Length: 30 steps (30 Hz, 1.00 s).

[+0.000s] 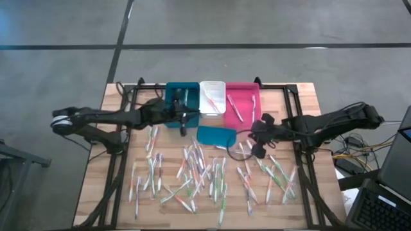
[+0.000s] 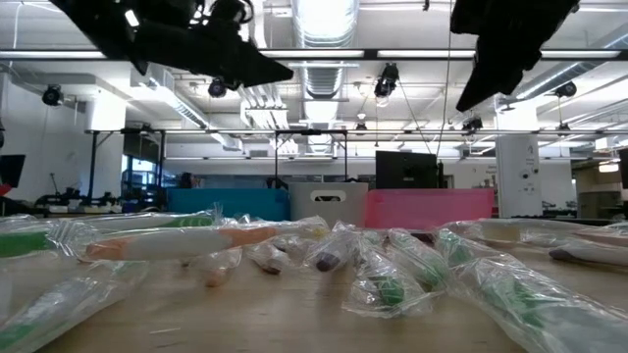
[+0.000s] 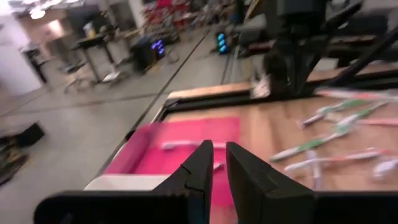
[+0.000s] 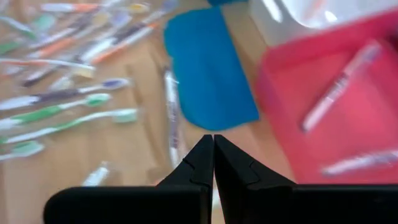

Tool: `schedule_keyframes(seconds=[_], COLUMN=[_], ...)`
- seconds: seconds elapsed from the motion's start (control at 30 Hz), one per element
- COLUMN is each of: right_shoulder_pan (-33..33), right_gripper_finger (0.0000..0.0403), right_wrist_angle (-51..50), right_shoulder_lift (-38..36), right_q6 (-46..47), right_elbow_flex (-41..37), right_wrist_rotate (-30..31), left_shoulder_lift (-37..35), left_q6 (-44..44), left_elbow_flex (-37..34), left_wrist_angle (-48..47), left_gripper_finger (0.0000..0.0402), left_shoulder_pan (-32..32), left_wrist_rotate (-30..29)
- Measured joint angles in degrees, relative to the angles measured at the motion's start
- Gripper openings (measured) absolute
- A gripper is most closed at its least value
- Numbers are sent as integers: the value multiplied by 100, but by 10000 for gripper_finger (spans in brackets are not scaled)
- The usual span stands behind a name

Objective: Pick & Place Toothbrushes
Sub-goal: Put the purple toothbrush into the pink bin

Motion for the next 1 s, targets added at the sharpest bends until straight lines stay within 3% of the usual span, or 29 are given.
schedule_keyframes(seconds=[0.13,0.33,0.47,0.57,0.73,0.87,1.0], right_shoulder_pan=[306,673,663,658,649,661,652], right_gripper_finger=[8,8,8,8,8,8,8], right_wrist_angle=[466,871,1145,1109,1126,1146,1130], right_shoulder_lift=[165,505,932,1323,1959,2371,2785], right_q6=[-912,-4569,-5845,-7455,-9795,-10990,-11500], right_elbow_flex=[0,0,0,49,352,628,846], right_wrist_rotate=[-18,-45,53,457,2009,2152,2132], left_shoulder_lift=[-199,-326,-326,-326,-326,-326,-326], left_q6=[-28,-563,-987,-997,-1006,-1016,-1014], left_elbow_flex=[-212,-401,-413,-415,-421,-444,-444], left_wrist_angle=[24,20,10,-64,-231,-244,-238], left_gripper_finger=[46,50,51,51,51,51,51], left_shoulder_pan=[0,-11,-29,-63,-133,-207,-221], left_wrist_rotate=[94,98,103,106,174,181,180])
